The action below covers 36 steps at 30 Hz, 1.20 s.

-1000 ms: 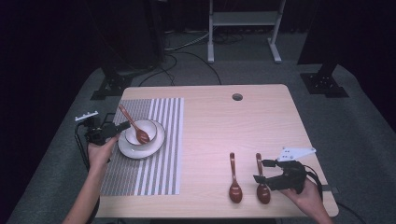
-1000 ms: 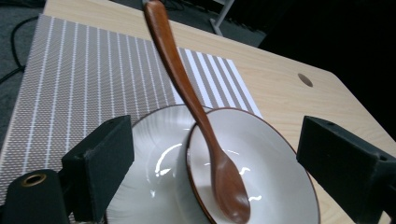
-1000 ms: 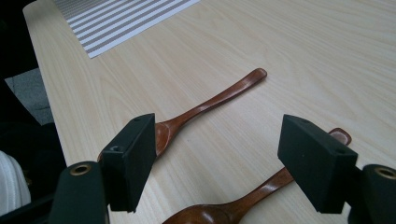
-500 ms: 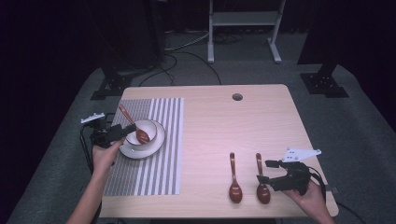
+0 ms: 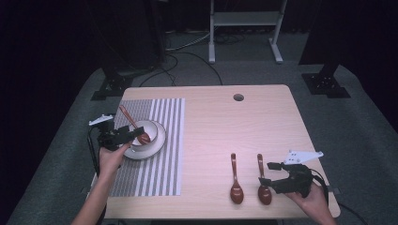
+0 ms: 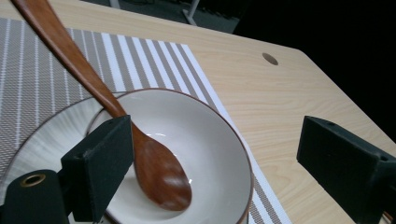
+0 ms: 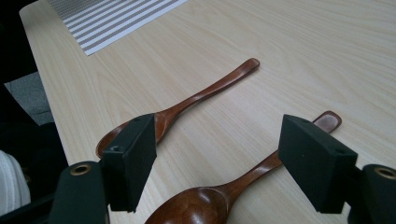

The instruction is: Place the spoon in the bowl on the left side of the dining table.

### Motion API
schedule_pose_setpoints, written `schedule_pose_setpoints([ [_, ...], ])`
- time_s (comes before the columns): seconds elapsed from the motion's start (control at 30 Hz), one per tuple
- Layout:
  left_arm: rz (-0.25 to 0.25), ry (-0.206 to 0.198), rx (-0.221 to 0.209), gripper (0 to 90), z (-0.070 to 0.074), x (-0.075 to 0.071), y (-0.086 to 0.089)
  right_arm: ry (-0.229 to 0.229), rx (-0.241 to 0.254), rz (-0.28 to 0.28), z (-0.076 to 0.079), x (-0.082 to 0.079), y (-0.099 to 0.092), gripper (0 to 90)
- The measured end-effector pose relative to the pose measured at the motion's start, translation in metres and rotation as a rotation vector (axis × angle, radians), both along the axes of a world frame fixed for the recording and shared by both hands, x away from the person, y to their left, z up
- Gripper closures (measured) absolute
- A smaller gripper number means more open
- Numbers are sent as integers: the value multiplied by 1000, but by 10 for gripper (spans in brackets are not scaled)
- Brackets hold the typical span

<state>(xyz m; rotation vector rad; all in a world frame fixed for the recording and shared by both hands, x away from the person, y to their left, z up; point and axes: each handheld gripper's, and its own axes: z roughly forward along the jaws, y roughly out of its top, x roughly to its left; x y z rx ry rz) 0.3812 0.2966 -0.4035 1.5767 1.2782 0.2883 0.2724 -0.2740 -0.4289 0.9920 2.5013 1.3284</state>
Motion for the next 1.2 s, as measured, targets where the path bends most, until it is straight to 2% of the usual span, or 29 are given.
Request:
schedule_pose_setpoints([
  [0.47, -83, 6, 5, 99, -5, -6, -28, 1, 5, -5, -2, 0, 0, 267],
  [0.7, -142, -7, 28, 99, -4, -10, -48, 1, 6, -9, -3, 0, 0, 266],
  [1.2, -214, -6, 53, 99, -9, -17, -77, -5, 11, -13, -4, 0, -2, 266],
])
